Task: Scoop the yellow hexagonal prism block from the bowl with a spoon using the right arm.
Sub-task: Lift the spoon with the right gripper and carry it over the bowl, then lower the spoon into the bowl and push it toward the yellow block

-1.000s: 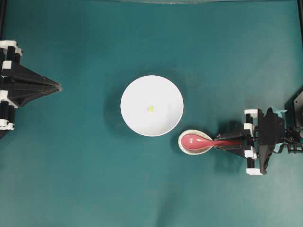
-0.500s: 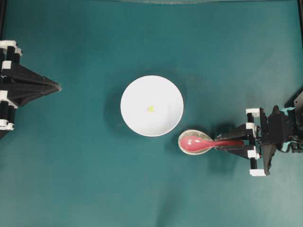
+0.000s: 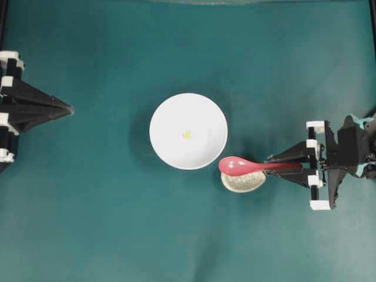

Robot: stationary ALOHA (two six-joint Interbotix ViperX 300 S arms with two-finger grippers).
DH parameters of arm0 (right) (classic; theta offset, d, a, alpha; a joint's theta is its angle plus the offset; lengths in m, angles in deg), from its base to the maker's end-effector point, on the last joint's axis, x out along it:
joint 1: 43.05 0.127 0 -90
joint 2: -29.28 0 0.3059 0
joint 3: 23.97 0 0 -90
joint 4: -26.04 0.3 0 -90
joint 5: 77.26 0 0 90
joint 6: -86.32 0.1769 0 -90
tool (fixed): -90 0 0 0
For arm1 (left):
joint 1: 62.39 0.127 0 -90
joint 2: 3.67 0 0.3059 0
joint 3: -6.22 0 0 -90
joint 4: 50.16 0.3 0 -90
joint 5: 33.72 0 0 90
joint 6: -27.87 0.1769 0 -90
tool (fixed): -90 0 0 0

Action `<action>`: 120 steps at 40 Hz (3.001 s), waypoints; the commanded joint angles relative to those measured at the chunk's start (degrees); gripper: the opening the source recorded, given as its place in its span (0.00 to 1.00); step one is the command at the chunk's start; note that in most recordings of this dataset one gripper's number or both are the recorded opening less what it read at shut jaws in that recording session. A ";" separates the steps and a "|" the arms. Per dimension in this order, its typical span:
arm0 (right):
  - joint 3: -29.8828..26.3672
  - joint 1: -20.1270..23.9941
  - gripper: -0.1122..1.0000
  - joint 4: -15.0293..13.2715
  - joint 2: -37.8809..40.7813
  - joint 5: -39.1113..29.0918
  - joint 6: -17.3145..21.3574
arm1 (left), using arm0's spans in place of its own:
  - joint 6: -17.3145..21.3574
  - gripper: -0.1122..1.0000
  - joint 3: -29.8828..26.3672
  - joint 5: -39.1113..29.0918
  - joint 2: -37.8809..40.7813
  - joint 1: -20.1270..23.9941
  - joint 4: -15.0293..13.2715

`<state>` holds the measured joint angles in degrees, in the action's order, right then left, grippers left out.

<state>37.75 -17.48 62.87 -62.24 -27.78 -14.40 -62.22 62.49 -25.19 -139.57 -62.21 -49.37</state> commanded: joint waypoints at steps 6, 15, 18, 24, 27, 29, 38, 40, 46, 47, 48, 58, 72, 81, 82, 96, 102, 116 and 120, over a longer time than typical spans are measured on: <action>-3.16 -5.71 0.31 0.00 -5.71 -9.14 -4.22 | 0.18 0.13 -1.58 -0.53 0.18 0.09 0.18; -7.73 -13.01 0.31 -0.18 -9.32 -22.50 -8.88 | 0.18 0.13 -1.67 -3.78 -0.09 0.00 0.18; -9.32 -14.85 0.31 -0.09 -9.67 -25.93 -10.28 | 0.26 0.13 -1.67 -4.48 -0.35 0.09 0.18; -12.30 -19.07 0.31 -0.09 -9.67 -32.96 -12.66 | 0.26 0.13 -1.85 -4.66 -1.14 0.00 0.18; -13.62 -21.01 0.31 -0.18 -9.67 -36.39 -13.45 | 0.35 0.13 -1.93 -4.66 -1.49 0.00 0.18; -14.59 -22.24 0.31 -0.09 -9.67 -38.85 -13.89 | 0.35 0.13 -1.93 -4.66 -1.58 0.09 0.26; -19.78 -28.74 0.31 -0.44 -9.67 -49.92 -14.94 | 0.26 0.13 -1.85 -4.66 -1.32 0.09 0.18; -21.01 -29.79 0.31 -0.88 -9.67 -52.47 -14.94 | 0.26 0.13 -1.85 -4.66 -1.23 0.00 0.26; -24.79 -31.99 0.31 -2.46 -9.32 -59.77 -14.77 | 0.35 0.13 -1.85 -4.57 -0.97 0.09 0.18; -25.49 -32.43 0.31 -2.55 -9.05 -60.82 -14.77 | 0.35 0.13 -1.76 -4.57 -0.97 0.00 0.26; -26.19 -32.78 0.31 -2.64 -8.88 -61.88 -14.68 | 0.35 0.13 -1.76 -4.66 -1.05 0.00 0.35; -30.32 -34.45 0.31 -2.64 -5.27 -67.68 -14.41 | 1.58 0.13 -1.76 -4.75 -0.97 0.00 0.44; -35.95 -35.33 0.31 -2.64 0.44 -71.46 -13.89 | 1.67 0.13 -1.49 -4.83 0.79 0.09 0.44; -38.67 -35.33 0.31 -2.72 2.90 -72.69 -10.28 | 1.67 0.13 -1.49 -4.75 0.97 0.00 0.44; -38.85 -35.33 0.31 -2.81 3.08 -72.86 -9.93 | 1.67 0.13 -1.41 -4.75 0.97 0.00 0.44; -41.13 -35.42 0.31 -8.44 4.83 -77.34 0.62 | 1.67 0.13 -1.41 -4.75 0.97 0.09 0.44; -42.10 -34.98 0.31 -14.33 4.92 -77.96 5.54 | 1.67 0.13 -1.41 -4.75 0.97 0.00 0.44; -43.95 -32.61 0.31 -21.45 5.98 -80.60 10.55 | 1.67 0.13 -1.41 -4.75 1.05 0.09 0.44; -45.00 -31.99 0.31 -22.59 6.86 -82.09 10.90 | 1.67 0.13 -1.41 -4.75 1.05 0.00 0.44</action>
<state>-5.23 -50.08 40.90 -55.12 -109.26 -3.68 -60.64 62.06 -30.29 -139.05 -62.21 -49.02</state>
